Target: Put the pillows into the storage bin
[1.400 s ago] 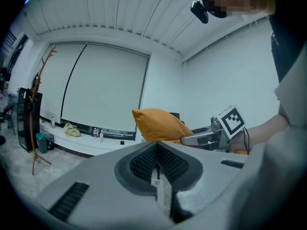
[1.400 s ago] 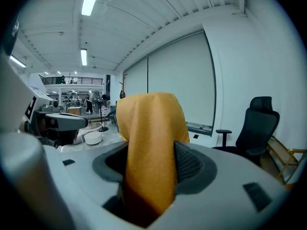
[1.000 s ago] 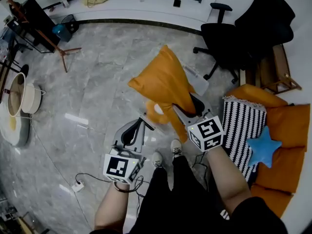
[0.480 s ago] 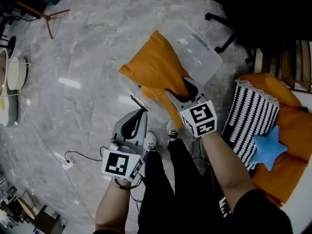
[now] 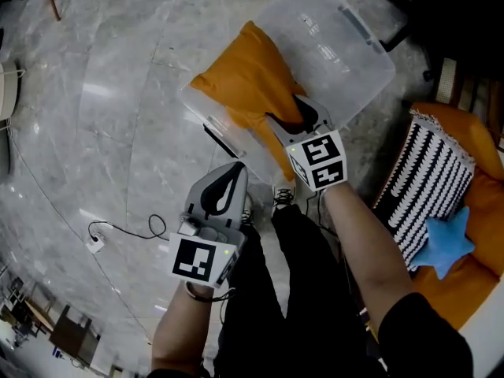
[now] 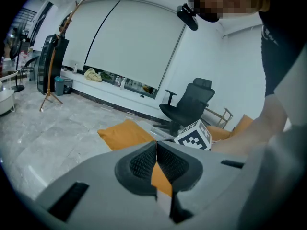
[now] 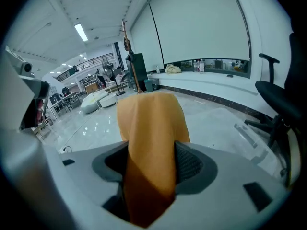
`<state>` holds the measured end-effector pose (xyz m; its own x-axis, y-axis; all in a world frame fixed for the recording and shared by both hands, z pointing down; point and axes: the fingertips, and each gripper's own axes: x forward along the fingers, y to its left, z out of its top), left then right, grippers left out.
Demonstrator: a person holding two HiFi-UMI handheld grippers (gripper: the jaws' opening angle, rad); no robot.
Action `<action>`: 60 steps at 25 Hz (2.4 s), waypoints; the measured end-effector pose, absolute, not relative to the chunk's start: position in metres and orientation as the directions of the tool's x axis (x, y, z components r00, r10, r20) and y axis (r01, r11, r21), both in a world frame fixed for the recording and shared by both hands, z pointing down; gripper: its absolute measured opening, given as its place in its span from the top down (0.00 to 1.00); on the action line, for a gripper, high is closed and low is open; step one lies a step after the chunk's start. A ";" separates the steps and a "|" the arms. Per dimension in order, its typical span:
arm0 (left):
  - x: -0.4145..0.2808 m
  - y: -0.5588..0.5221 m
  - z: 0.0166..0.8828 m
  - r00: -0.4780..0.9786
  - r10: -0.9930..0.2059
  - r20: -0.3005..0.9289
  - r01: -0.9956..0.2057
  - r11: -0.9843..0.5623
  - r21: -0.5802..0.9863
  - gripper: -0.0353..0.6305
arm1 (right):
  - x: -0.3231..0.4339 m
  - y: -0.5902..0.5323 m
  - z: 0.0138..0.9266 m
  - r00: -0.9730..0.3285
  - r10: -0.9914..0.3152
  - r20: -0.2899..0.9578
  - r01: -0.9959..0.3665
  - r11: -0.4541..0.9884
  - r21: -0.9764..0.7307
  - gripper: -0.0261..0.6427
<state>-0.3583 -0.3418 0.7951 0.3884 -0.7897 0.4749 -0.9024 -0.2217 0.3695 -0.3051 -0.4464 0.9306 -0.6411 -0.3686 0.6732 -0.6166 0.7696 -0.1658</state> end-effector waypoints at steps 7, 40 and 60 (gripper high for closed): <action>-0.384 -0.337 0.828 0.379 -0.774 0.507 -0.905 -0.197 0.377 0.94 | -0.320 -0.436 0.988 -0.626 -0.308 0.717 -0.609 0.767 -0.201 0.37; -0.317 -0.347 0.432 0.555 -0.810 0.187 -0.830 -0.525 0.188 0.80 | -0.236 -0.400 0.462 -0.656 -0.714 0.244 -0.734 0.679 0.015 0.32; -0.246 -0.321 0.264 0.735 -0.674 -0.080 -0.674 -0.738 0.032 0.80 | -0.139 -0.324 0.288 -0.450 -0.893 0.008 -0.880 0.444 0.168 0.33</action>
<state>-0.2463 -0.3208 0.2644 0.7346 -0.6738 -0.0796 -0.6738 -0.7383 0.0317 -0.1388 -0.3237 0.2882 -0.4496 -0.8932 0.0084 -0.8799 0.4445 0.1679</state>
